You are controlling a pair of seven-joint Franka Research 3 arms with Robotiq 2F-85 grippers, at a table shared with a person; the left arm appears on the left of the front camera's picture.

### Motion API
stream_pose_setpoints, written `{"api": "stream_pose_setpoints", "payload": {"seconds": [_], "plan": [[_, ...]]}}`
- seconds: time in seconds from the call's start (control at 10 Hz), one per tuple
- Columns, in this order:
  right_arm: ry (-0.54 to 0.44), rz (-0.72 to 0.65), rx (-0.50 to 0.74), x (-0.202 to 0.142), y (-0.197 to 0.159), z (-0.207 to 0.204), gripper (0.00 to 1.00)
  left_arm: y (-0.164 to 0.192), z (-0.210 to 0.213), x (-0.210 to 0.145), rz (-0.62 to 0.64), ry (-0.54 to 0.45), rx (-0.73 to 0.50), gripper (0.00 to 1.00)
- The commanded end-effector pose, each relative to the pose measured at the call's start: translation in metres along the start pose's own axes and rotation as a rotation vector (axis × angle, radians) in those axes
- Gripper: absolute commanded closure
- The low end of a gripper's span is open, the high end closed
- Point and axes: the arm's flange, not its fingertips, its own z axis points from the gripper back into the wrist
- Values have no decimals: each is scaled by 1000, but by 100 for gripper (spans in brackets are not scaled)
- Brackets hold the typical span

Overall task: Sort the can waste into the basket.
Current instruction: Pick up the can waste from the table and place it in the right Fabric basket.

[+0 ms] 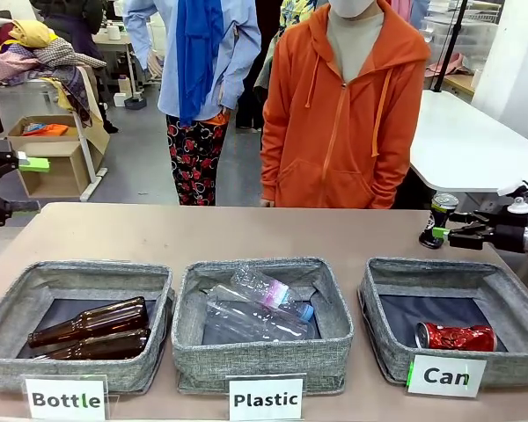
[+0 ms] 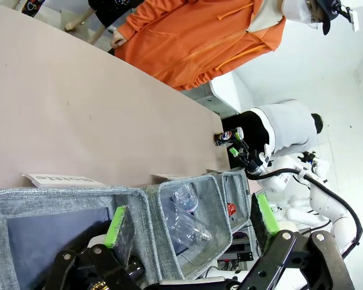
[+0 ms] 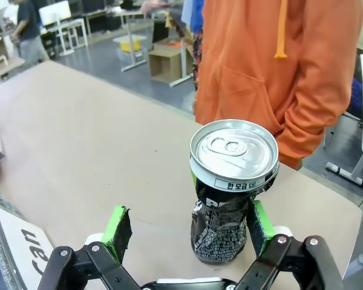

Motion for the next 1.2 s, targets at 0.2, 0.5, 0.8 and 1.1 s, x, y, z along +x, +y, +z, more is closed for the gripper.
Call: {"api": "stream_pose_setpoints", "payload": {"seconds": [0.2, 0.5, 0.8, 1.1], "plan": [[-78, 37, -84, -7, -6, -18, 0, 2, 3, -2, -15, 12, -1, 0], [-122, 26, -107, -12, -11, -29, 0, 2, 3, -2, -15, 12, -1, 0], [-127, 13, -59, -13, -10, -29, 60, 2, 3, -2, -15, 12, -1, 0], [-127, 5, -53, -14, -9, -29, 100, 2, 3, -2, -15, 12, -1, 0]]}}
